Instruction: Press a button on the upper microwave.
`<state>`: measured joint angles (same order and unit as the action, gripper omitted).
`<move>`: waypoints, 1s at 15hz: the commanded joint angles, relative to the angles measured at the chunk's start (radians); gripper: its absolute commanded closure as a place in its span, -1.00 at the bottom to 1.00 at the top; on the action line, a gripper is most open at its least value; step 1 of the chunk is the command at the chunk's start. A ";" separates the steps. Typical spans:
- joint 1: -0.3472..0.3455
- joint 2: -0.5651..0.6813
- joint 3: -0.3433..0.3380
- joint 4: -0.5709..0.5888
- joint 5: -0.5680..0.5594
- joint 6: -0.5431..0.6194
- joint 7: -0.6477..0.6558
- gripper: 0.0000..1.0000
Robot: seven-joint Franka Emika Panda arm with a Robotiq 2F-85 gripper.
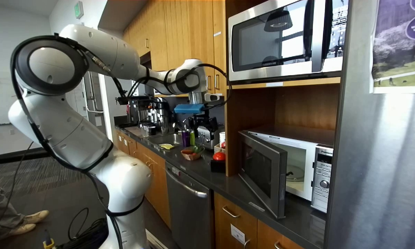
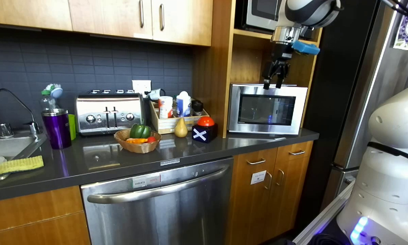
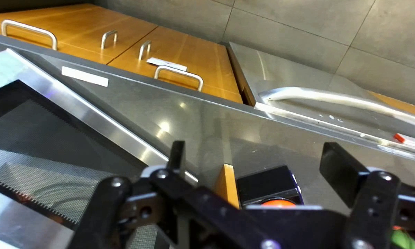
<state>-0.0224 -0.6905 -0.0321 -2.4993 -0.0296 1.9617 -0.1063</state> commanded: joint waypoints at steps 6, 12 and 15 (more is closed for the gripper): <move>-0.031 -0.047 -0.008 0.004 -0.031 0.019 0.021 -1.00; -0.053 -0.049 -0.022 0.027 -0.023 0.037 0.050 -1.00; -0.065 -0.048 -0.027 0.041 -0.021 0.045 0.072 -1.00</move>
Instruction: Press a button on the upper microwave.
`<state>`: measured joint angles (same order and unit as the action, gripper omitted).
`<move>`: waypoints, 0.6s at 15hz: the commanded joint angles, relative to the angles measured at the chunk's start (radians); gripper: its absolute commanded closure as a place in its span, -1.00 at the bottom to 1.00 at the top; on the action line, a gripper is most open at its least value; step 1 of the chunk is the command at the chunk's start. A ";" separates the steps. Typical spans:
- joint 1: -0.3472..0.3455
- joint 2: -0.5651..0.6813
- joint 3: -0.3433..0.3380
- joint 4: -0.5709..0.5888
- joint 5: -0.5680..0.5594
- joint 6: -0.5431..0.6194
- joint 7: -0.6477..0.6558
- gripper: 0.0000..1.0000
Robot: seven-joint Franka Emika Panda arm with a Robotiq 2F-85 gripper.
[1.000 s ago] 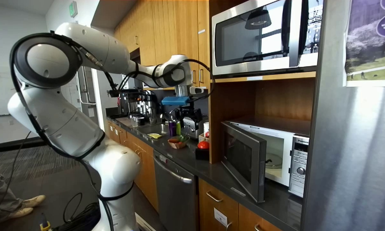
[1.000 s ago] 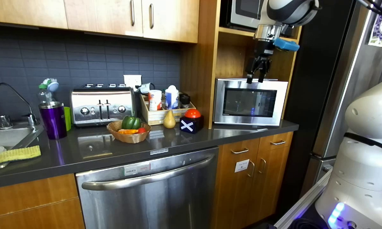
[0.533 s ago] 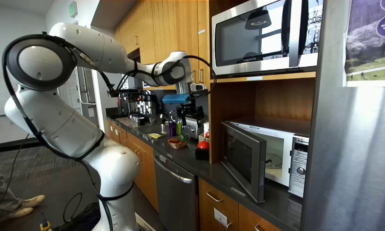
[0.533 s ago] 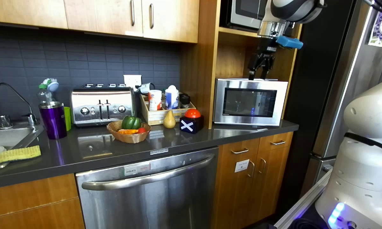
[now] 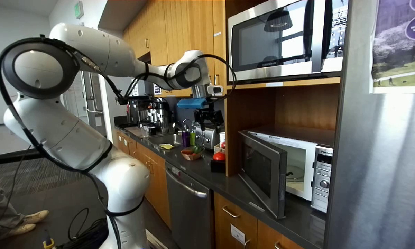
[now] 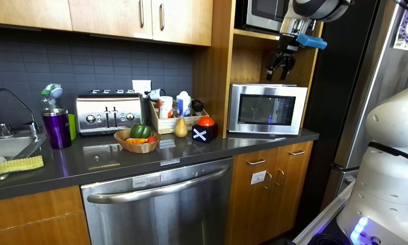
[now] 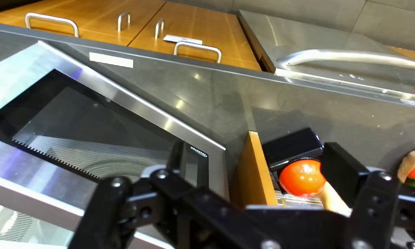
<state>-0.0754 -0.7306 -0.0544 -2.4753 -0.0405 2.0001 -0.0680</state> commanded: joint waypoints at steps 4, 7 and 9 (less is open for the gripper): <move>-0.028 -0.009 -0.019 0.042 0.004 0.008 0.069 -1.00; -0.047 -0.012 -0.024 0.058 0.007 0.022 0.115 -1.00; -0.060 -0.017 -0.029 0.066 0.004 0.032 0.136 -1.00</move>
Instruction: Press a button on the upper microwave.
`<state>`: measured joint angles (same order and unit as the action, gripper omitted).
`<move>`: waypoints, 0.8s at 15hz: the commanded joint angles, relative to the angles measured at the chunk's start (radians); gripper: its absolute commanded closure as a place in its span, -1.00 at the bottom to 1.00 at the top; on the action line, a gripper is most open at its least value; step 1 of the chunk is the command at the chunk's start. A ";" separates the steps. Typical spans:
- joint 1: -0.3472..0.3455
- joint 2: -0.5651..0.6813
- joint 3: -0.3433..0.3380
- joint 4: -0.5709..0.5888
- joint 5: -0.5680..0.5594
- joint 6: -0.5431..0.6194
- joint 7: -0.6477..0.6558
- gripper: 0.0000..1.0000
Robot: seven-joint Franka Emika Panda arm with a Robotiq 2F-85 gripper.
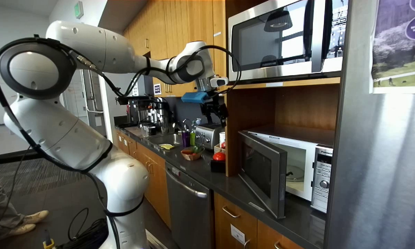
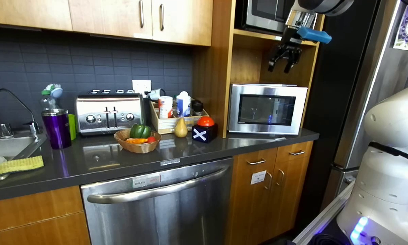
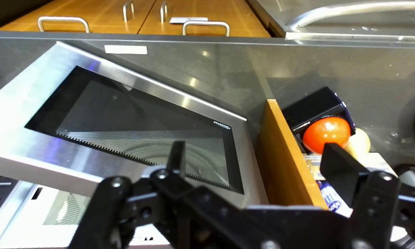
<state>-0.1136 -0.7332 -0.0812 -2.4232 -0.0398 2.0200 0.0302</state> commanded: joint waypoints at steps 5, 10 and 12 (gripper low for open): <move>-0.050 -0.032 -0.016 0.026 0.007 0.036 0.073 -1.00; -0.093 -0.038 -0.051 0.032 0.016 0.078 0.111 -1.00; -0.111 -0.038 -0.065 0.034 0.019 0.091 0.128 -1.00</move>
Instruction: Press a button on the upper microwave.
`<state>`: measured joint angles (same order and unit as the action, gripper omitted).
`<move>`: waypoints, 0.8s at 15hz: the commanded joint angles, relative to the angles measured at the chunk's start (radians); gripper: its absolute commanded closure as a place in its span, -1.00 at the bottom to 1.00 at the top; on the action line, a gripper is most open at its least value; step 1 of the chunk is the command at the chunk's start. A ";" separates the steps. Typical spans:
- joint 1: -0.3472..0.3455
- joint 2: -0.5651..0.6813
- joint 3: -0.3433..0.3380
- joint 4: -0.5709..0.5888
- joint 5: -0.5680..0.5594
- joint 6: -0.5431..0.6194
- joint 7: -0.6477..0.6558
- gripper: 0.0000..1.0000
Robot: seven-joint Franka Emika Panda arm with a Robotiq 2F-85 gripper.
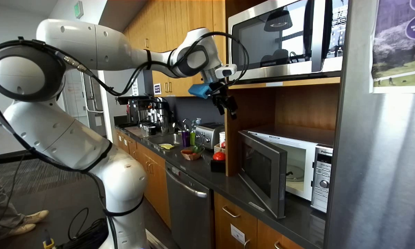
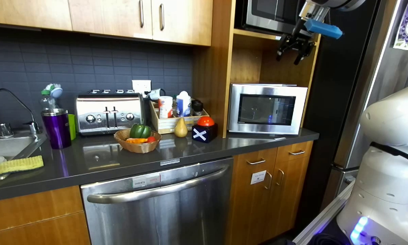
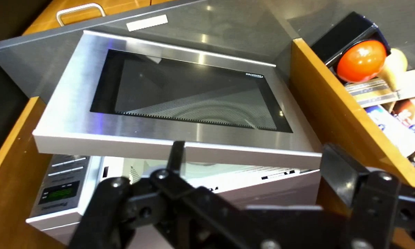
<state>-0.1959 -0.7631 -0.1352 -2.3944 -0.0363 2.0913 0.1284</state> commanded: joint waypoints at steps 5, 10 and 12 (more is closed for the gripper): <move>-0.071 -0.022 -0.025 0.005 0.013 0.028 0.063 -1.00; -0.113 -0.051 -0.034 0.001 0.008 0.033 0.091 -1.00; -0.130 -0.061 -0.042 0.002 0.008 0.033 0.101 -1.00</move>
<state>-0.2990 -0.7984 -0.1710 -2.3926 -0.0340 2.1185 0.2066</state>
